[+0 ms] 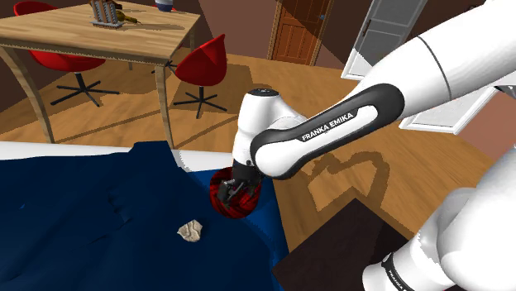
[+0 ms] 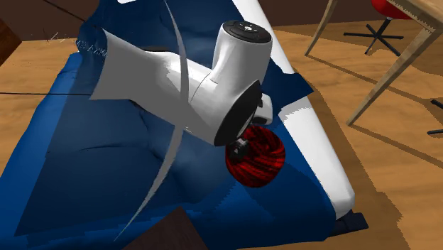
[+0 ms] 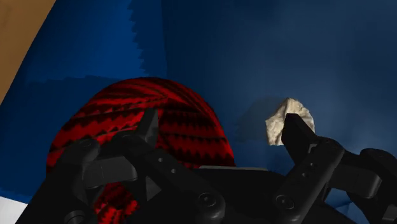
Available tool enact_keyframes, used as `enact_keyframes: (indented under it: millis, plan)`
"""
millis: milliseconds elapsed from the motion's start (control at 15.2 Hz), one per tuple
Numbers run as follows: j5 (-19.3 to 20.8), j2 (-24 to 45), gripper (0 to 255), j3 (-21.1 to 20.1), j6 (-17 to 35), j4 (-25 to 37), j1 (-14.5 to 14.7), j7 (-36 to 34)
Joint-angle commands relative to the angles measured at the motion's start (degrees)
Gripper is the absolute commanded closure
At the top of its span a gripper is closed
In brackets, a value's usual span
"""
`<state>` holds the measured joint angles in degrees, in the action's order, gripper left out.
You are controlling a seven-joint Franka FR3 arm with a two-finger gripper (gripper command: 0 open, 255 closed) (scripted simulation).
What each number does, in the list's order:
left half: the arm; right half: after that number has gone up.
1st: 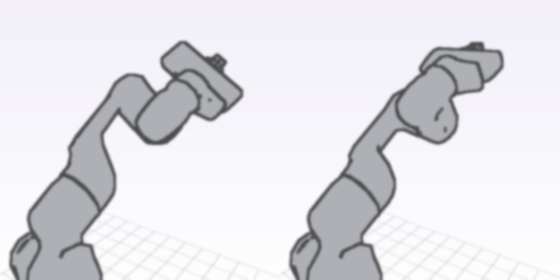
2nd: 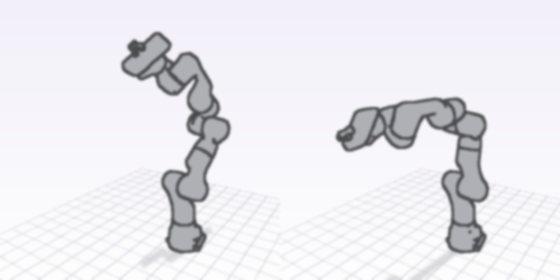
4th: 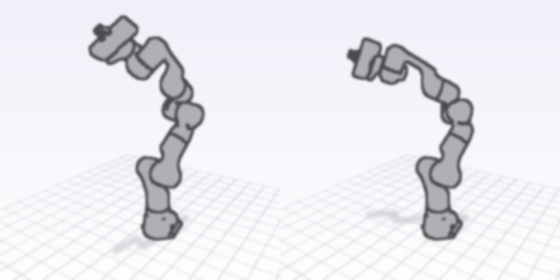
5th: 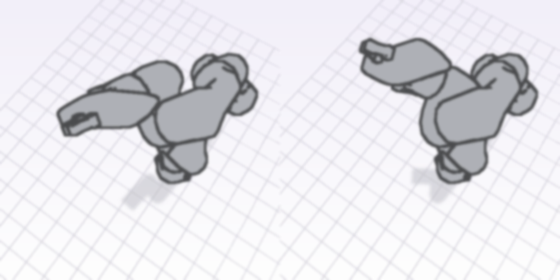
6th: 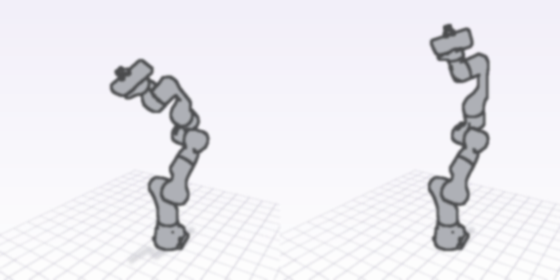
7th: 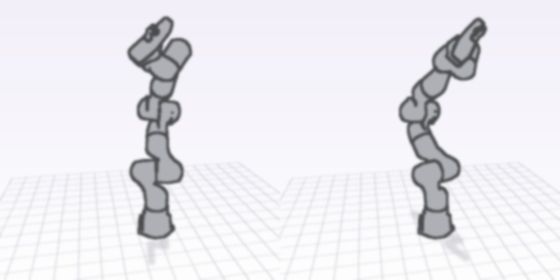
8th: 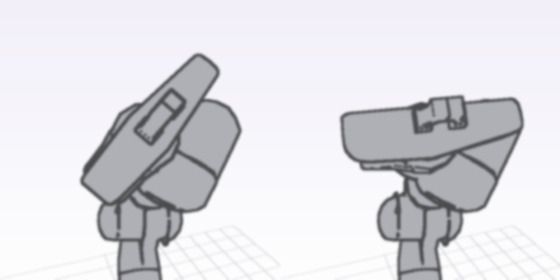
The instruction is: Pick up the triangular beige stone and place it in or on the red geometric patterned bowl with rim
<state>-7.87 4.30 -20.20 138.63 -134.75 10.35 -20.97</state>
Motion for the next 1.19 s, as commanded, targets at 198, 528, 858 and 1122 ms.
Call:
enact_keyframes:
  millis: [198,528,858,1122]
  plan:
    - [3.8,11.0,0,-0.4,5.3,7.1,2.7,-3.7]
    - [7.3,21.3,0,0.5,8.4,15.7,6.5,-6.9]
    - [8.8,26.5,0,1.5,10.6,19.3,8.6,-8.1]
    - [9.6,29.3,0,2.2,12.6,20.1,9.5,-8.6]
